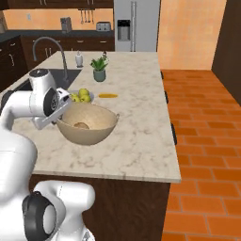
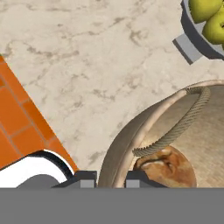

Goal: Open the cabinet, pick up the bread from the cabinet and place it in the basket. Then move the basket to the dining counter.

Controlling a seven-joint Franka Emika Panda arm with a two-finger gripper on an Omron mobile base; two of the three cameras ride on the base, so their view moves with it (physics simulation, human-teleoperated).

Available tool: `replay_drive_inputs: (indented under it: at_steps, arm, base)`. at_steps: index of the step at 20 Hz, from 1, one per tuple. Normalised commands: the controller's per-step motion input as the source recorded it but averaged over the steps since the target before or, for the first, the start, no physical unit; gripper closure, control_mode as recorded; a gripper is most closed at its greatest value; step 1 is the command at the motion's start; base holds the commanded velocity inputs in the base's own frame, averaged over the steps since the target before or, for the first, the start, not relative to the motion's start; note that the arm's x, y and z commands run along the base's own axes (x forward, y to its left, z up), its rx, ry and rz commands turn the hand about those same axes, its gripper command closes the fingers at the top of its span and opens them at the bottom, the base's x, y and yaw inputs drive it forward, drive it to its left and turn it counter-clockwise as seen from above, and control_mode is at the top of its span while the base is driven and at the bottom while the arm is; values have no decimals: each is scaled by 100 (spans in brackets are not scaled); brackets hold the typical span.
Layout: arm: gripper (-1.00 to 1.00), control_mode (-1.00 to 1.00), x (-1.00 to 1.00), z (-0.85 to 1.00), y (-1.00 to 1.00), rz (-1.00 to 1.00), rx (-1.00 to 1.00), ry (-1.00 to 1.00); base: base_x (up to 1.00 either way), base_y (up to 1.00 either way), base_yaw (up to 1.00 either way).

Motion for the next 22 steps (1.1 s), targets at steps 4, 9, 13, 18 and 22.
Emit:
replay_drive_inputs:
  at_steps: [4, 9, 13, 18, 22]
  arm:
    - [100, -100, 85, -41, -8, 0, 0, 1]
    - [100, -100, 72, -56, 0, 0, 0, 0]
    - [100, -100, 61, -56, 0, 0, 0, 0]
    - [100, -100, 50, -60, 0, 0, 0, 0]
    - [100, -100, 35, -57, 0, 0, 0, 0]
  base:
    - [0, 0, 0]
    - [0, 0, 0]
    - [0, 0, 0]
    - [0, 0, 0]
    - [0, 0, 0]
